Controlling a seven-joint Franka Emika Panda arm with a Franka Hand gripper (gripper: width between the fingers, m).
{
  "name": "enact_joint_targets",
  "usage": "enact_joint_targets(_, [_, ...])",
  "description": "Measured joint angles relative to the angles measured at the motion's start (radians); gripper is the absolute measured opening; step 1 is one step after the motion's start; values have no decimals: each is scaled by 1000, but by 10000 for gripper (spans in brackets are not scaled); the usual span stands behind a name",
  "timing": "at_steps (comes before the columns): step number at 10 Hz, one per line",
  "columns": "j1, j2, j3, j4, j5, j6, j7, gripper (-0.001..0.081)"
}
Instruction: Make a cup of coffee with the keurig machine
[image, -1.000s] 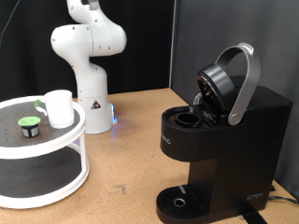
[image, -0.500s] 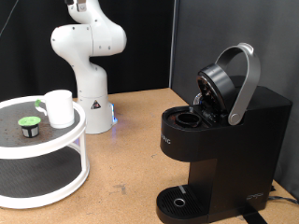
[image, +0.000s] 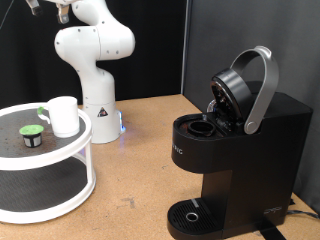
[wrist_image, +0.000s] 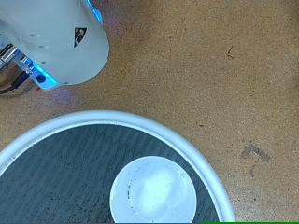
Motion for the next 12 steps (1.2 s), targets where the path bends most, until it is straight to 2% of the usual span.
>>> enact_joint_targets(1, [-1, 0, 1, -2, 0, 0, 11, 807])
enact_joint_targets(3, [4, -1, -15, -7, 0, 3, -82, 807])
enact_joint_targets(6, [3, 16, -70, 8, 5, 29, -138, 807])
enact_joint_targets(7, [0, 34, -85, 21, 6, 44, -119, 807])
enact_joint_targets(10, [-38, 75, -91, 18, -14, 214, 13, 807])
enact_joint_targets(11, [-44, 86, -91, 19, -14, 227, 57, 807])
enact_joint_targets(12, [-45, 99, -92, 30, -13, 179, 67, 807])
